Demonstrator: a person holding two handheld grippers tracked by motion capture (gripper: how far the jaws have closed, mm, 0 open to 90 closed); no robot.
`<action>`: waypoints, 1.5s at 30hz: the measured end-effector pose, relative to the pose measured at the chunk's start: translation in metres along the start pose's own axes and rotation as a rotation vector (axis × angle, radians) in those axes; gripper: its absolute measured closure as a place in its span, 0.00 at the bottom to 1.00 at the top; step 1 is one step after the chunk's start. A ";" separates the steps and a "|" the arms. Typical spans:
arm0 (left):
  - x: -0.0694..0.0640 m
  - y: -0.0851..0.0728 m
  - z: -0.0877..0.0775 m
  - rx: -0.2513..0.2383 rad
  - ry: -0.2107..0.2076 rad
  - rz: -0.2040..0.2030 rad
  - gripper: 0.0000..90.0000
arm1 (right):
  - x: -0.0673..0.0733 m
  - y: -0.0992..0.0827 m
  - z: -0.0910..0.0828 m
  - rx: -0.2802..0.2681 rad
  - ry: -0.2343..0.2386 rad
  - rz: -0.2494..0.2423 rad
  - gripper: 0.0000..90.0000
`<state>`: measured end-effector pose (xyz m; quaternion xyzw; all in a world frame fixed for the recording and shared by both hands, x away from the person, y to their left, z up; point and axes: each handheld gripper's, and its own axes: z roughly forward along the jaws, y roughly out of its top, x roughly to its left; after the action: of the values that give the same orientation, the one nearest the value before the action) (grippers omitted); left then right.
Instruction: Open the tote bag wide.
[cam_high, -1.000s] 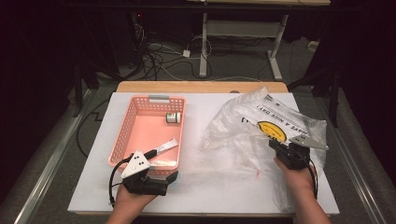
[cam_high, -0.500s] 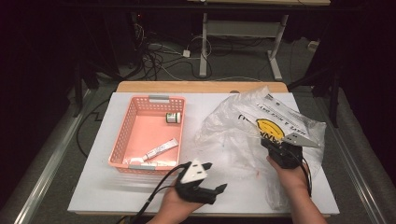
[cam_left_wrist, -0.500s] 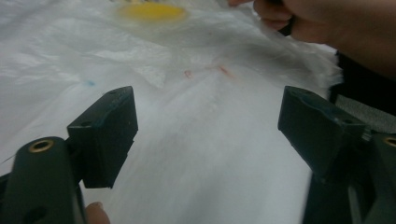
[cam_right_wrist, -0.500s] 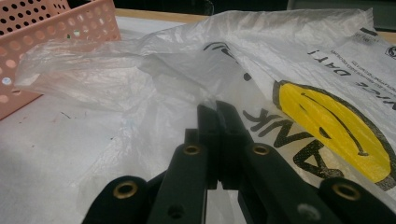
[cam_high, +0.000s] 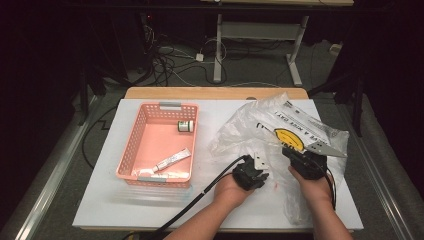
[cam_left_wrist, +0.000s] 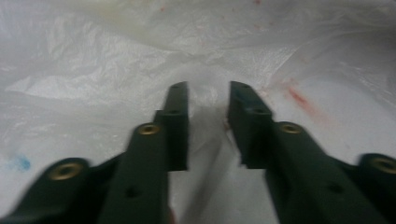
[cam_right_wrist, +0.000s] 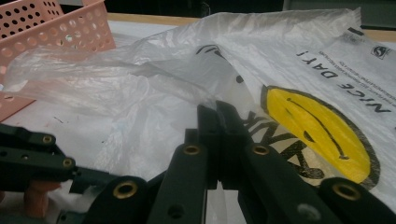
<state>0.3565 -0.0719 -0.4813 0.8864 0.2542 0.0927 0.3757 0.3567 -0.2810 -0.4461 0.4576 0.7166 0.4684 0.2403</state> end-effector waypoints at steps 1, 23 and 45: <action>-0.001 0.000 -0.001 -0.007 -0.002 0.013 0.89 | -0.001 0.000 -0.001 -0.001 -0.002 0.003 1.00; 0.028 -0.030 -0.041 -0.052 0.123 -0.028 0.98 | 0.007 0.027 -0.043 -0.145 0.029 -0.017 1.00; 0.040 -0.034 -0.036 -0.056 0.063 -0.090 0.97 | 0.035 0.068 -0.041 -0.287 0.067 -0.057 1.00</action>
<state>0.3652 -0.0093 -0.4814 0.8599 0.3029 0.1105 0.3959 0.3372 -0.2588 -0.3643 0.3819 0.6627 0.5741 0.2924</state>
